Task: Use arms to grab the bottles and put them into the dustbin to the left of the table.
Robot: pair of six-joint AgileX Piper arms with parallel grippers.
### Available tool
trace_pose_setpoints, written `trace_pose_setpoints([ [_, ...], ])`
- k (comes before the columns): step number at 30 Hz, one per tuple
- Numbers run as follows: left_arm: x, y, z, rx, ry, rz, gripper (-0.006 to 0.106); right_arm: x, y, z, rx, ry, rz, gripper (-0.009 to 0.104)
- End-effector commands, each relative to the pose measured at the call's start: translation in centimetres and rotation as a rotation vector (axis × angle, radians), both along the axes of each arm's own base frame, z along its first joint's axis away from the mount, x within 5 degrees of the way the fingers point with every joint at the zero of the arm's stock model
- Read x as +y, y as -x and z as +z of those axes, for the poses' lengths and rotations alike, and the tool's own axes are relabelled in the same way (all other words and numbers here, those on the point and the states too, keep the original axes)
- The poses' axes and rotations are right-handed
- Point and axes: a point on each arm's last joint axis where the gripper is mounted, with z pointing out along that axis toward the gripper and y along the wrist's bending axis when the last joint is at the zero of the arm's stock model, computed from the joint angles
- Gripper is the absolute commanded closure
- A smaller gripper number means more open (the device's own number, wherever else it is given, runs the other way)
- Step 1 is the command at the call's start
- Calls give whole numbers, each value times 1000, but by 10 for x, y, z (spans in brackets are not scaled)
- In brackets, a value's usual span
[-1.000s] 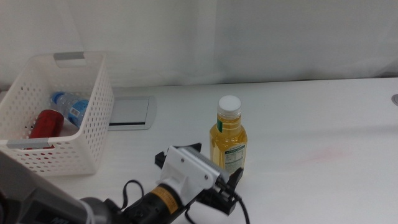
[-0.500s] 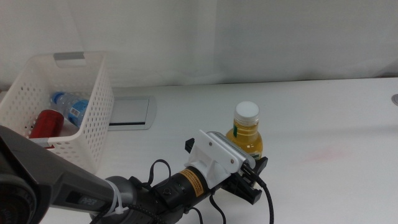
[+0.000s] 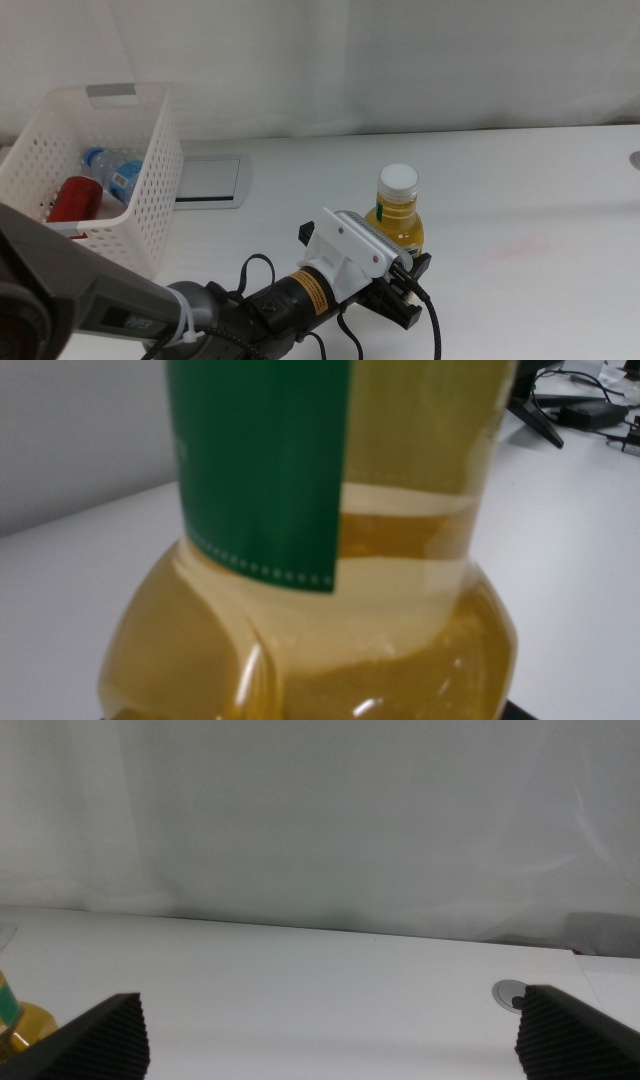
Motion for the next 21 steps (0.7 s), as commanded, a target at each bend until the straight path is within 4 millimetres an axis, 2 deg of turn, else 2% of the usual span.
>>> trace_pose_setpoints([
  [1, -1, 0, 11, -3, 20, 4, 103, -1, 0, -1, -7, 1, -8, -8],
  [6, 9, -3, 48, -35, 31, 48, 103, -1, 0, -1, -7, 1, -8, -8],
  [7, 15, -5, 60, -49, 21, 63, 103, -1, 0, -1, -7, 1, -8, -8],
  [9, 23, -7, 74, -53, 16, 85, 103, -1, 0, -1, -7, 1, -8, -8],
  [10, 34, -10, 89, -71, 2, 111, 103, -1, 0, -1, -9, 1, -8, -8],
  [21, 82, -24, 183, -128, -160, 234, 103, 0, 0, 0, -12, -7, -7, -8],
])
